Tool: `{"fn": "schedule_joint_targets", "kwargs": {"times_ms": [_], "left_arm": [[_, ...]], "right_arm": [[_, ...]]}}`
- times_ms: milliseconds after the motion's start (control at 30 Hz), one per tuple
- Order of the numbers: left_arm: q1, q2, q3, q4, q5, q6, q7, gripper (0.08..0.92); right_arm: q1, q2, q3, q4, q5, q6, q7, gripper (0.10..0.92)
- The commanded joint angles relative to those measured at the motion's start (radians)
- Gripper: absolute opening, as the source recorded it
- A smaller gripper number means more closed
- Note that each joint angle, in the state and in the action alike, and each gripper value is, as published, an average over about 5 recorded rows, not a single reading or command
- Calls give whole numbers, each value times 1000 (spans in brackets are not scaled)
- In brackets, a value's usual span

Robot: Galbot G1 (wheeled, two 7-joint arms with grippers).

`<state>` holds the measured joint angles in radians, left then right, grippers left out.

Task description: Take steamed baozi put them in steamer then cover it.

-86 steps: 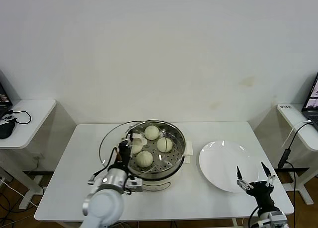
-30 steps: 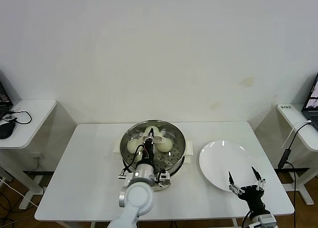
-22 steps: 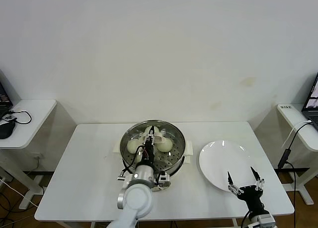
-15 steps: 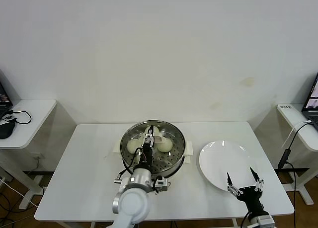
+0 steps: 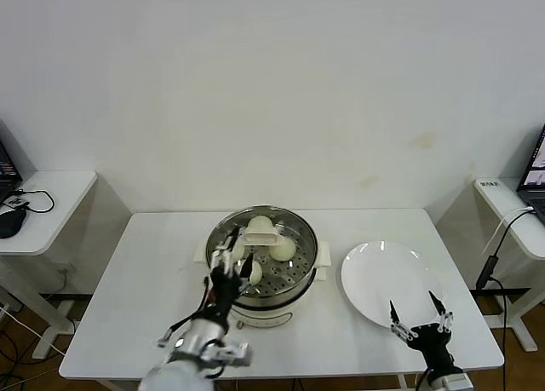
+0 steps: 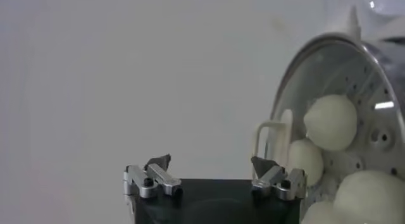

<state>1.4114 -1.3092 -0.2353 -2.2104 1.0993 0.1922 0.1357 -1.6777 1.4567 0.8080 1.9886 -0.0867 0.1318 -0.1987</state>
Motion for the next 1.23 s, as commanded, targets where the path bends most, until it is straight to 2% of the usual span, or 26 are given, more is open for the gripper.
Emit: {"fn": "schedule_joint_targets", "kwargs": {"times_ms": [33,200,367,600,1233], "left_arm": [[348,59,-397,-127,-1068,-218,-227,823],[460,38,-480,-83,-1285,-271,-271,823],[501,34,-500,-14,-1364,-323,-293,823],[500,5,-496,21,-1385,-311,-271,823],[495,-14,-485,61,-1335,-311,-249,823]], "right_arm": [[-23,-30,-39,9,12,3,1,823],[-30,-14,-76,14,2,-10,0,823],[-45,3,-98,14,-15,-15,-5,823],[-58,21,-113,23,11,-54,-27,823],[-73,5,-118,29,7,-90,-34,822]]}}
